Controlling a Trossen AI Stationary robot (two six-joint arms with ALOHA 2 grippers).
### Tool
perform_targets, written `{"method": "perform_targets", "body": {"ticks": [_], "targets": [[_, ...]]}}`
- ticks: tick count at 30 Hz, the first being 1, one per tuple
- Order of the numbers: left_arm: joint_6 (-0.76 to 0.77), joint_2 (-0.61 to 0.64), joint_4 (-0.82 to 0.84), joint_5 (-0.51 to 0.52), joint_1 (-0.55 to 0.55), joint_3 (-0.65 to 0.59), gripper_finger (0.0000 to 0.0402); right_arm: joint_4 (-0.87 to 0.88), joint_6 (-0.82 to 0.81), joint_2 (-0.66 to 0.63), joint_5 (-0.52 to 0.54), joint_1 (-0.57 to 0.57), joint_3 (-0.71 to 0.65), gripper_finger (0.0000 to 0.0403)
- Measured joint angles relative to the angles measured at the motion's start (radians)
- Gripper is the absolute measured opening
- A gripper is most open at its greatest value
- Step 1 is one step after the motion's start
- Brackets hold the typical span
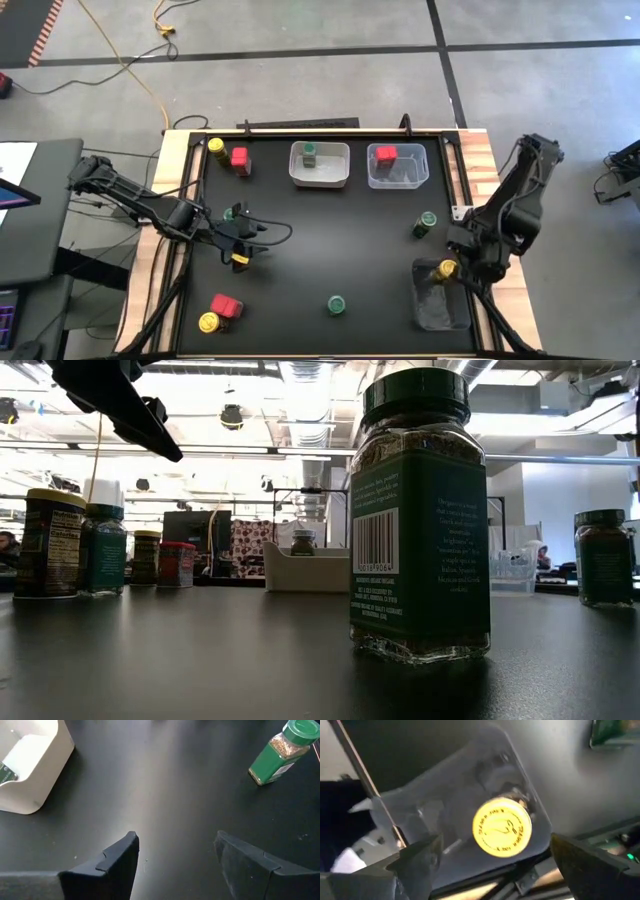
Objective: Sort spices by type
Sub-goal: Put the top red seasoning can into the transparent bin
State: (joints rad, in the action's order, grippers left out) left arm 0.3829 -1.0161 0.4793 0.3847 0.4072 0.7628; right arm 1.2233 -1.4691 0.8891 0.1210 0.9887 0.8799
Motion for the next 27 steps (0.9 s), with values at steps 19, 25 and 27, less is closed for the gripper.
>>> {"method": "perform_targets", "body": {"ticks": [19,25,27], "targets": [[0.023,0.0,0.0,0.0,0.0,0.0,0.025,-0.193,0.076,-0.034,0.473,-0.171,0.0,0.0393],[0.008,0.0,0.0,0.027,-0.017,0.0,0.025,-0.374,0.369,0.061,0.597,-0.287,0.0,0.0393],[0.024,0.0,-0.002,0.033,-0.029,0.0,0.025,-0.431,0.445,0.098,0.597,-0.335,0.0,0.0393]]}}
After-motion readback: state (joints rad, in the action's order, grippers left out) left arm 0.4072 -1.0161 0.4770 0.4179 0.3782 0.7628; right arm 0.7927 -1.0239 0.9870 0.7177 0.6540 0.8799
